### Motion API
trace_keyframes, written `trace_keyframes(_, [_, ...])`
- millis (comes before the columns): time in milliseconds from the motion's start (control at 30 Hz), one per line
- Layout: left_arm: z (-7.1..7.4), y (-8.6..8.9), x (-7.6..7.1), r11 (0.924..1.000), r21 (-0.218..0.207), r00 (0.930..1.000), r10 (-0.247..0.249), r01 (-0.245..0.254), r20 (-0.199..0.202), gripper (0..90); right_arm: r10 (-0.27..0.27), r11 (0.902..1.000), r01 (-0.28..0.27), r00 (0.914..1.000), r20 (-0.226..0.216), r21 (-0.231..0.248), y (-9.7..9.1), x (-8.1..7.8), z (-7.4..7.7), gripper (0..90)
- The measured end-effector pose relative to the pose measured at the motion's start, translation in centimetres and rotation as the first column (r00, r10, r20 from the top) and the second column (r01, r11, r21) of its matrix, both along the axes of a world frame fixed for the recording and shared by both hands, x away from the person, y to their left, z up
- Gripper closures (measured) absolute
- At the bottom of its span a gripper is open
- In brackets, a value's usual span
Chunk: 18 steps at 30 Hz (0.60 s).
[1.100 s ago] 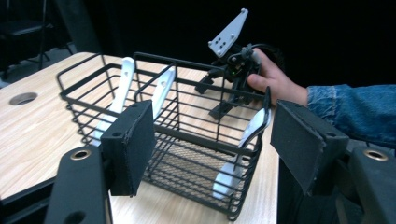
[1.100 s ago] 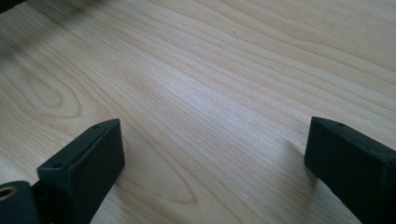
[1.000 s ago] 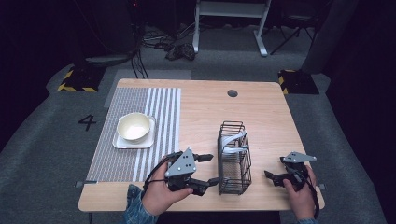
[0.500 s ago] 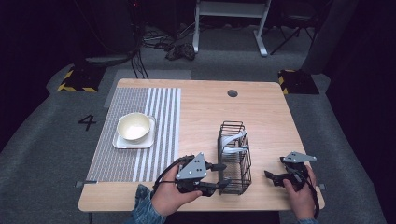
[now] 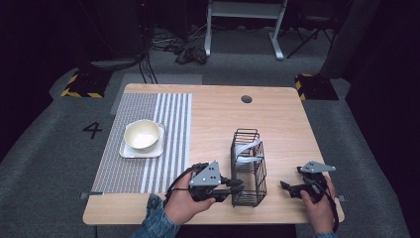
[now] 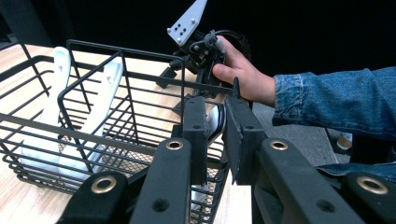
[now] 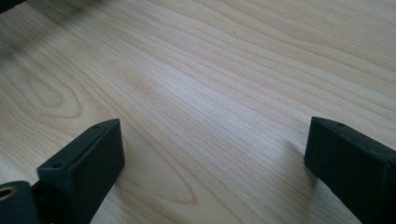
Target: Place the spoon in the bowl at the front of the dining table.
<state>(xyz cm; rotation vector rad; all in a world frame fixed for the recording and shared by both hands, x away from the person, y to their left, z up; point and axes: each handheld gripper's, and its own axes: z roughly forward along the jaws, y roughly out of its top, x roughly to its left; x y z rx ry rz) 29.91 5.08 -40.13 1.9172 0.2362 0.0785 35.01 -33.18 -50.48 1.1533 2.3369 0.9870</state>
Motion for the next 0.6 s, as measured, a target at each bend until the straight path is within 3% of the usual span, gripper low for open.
trace_keyframes(267, [-0.3, -0.3, 0.5, 0.9999, -0.007, 1.0000, 0.008, -0.008, -0.005, 79.2, 0.000, 1.0000, 0.000, 1.0000, -0.001, 0.000, 0.0, 0.0, 0.0, 4.7])
trace_keyframes(600, [-1.0, -1.0, 1.1, 0.9997, 0.018, 0.9998, 0.018, -0.018, 0.003, 78.5, 0.000, 1.0000, 0.000, 1.0000, -0.001, 0.000, 0.0, 0.0, 0.0, 4.7])
